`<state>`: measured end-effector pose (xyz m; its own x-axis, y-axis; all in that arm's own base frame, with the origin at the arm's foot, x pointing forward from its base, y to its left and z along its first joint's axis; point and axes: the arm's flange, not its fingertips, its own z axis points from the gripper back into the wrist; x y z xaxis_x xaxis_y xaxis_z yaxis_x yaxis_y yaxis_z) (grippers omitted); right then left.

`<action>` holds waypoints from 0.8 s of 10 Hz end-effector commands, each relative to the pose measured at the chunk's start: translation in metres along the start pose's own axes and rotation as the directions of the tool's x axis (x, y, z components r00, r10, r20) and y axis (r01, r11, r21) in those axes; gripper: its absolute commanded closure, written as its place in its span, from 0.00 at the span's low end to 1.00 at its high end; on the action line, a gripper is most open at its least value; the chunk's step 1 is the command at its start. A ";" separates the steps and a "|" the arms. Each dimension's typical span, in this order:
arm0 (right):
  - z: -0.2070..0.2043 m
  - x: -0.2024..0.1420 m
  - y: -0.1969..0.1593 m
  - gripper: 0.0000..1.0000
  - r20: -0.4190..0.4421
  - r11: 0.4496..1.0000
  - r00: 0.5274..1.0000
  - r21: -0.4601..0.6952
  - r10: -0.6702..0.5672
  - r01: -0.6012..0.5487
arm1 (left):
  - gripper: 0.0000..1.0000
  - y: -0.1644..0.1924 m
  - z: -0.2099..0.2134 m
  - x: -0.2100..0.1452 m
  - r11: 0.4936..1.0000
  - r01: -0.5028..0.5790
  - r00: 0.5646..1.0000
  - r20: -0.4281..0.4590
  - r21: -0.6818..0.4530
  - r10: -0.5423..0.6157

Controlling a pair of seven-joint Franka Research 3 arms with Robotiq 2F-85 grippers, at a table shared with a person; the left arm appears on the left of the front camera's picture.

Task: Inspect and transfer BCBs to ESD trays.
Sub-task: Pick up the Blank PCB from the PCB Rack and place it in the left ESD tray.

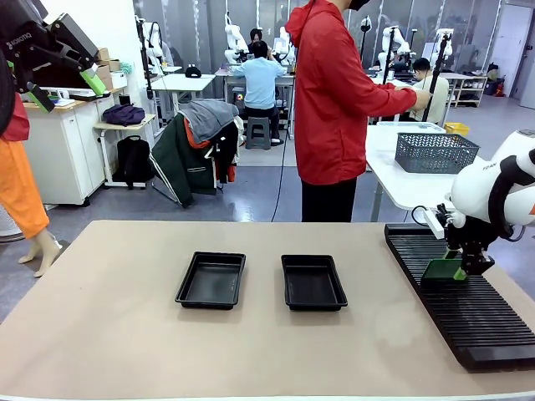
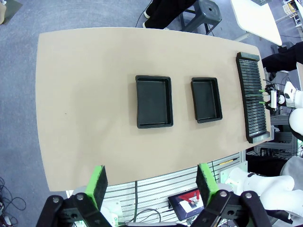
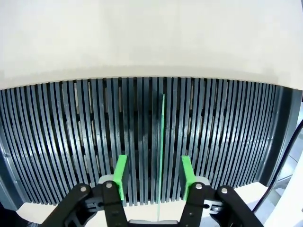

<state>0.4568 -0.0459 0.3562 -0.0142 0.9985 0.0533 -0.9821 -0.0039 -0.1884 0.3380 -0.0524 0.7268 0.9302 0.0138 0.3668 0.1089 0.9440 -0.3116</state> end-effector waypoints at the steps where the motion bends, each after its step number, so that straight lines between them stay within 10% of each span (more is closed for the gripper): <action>1: -0.004 -0.001 0.001 0.50 -0.031 1.000 0.999 -0.020 -0.011 0.010 | 0.00 0.000 -0.001 0.000 1.000 0.000 1.000 -0.002 0.001 0.000; 8: -0.007 -0.004 -0.002 0.79 -0.018 0.999 1.000 -0.026 -0.024 0.023 | 0.00 0.000 -0.001 0.000 1.000 0.000 1.000 -0.002 0.001 0.000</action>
<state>0.4585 -0.0476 0.3520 -0.0093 0.9987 0.0510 -0.9818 0.0005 -0.1898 0.3380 -0.0524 0.7268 0.9302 0.0138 0.3668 0.1089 0.9440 -0.3116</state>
